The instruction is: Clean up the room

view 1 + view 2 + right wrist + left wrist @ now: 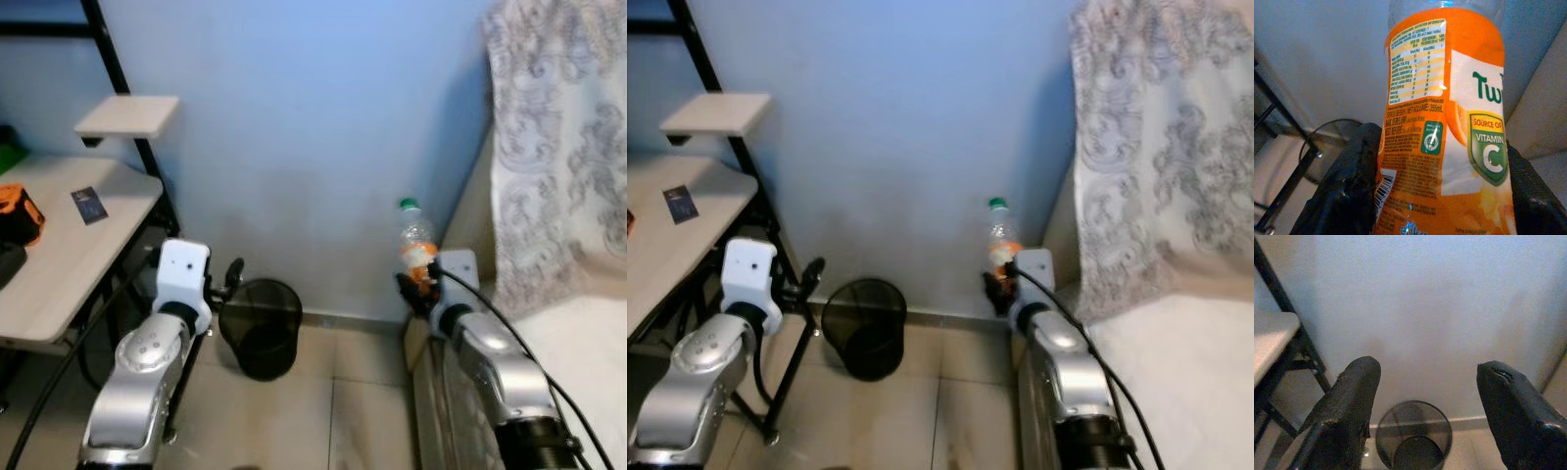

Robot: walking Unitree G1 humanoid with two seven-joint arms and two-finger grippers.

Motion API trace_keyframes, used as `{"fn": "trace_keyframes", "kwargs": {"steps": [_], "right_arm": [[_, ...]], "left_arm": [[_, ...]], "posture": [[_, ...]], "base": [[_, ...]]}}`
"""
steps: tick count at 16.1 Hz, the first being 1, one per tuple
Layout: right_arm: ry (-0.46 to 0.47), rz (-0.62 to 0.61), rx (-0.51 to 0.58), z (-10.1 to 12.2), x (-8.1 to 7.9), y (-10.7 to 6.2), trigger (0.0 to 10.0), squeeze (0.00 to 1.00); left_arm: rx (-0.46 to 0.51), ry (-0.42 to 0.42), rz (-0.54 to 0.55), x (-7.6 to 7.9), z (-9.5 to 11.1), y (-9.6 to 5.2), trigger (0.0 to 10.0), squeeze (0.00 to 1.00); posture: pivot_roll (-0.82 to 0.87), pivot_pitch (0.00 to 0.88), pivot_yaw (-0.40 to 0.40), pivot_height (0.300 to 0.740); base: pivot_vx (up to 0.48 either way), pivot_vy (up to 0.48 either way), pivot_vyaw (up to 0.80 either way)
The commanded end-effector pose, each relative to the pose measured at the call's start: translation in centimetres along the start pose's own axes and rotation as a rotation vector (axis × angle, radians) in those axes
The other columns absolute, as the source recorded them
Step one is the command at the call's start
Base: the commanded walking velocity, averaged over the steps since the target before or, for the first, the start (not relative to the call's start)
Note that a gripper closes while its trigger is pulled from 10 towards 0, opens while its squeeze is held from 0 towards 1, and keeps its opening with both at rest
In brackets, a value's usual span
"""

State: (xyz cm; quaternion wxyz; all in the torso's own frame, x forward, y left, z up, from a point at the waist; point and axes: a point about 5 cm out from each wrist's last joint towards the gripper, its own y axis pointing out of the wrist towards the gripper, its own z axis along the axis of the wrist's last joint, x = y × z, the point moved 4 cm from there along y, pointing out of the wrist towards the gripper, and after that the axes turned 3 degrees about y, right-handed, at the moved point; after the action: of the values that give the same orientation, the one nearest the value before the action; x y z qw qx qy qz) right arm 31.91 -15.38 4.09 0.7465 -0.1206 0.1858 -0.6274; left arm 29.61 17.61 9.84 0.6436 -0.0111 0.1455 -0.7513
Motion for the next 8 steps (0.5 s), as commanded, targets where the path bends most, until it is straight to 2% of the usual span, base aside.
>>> {"fn": "trace_keyframes", "kwargs": {"steps": [1,3,7,8], "right_arm": [[-0.022,0.045,0.036,0.86,-1.56,0.31,10.0,0.00],[-0.043,0.055,0.037,0.88,-1.74,0.26,10.0,0.00],[-0.094,0.063,0.035,0.67,-1.92,0.10,10.0,0.00],[-0.102,0.056,0.027,0.50,-1.81,0.06,10.0,0.00]], "left_arm": [[0.003,0.013,0.027,-0.96,0.17,-0.12,10.0,0.00],[0.004,0.013,0.024,-0.93,0.19,-0.10,10.0,0.00],[0.003,0.026,0.001,-0.56,0.20,-0.16,10.0,0.00],[0.004,0.032,-0.002,-0.55,0.24,-0.19,10.0,0.00]], "posture": [[0.11,0.000,0.000,0.740],[0.11,0.000,0.000,0.740],[0.13,0.000,-0.008,0.740],[0.13,0.000,-0.014,0.740]], "base": [[0.382,0.000,0.00],[0.382,0.000,0.00],[0.382,0.000,0.78],[0.382,0.000,0.00]]}}
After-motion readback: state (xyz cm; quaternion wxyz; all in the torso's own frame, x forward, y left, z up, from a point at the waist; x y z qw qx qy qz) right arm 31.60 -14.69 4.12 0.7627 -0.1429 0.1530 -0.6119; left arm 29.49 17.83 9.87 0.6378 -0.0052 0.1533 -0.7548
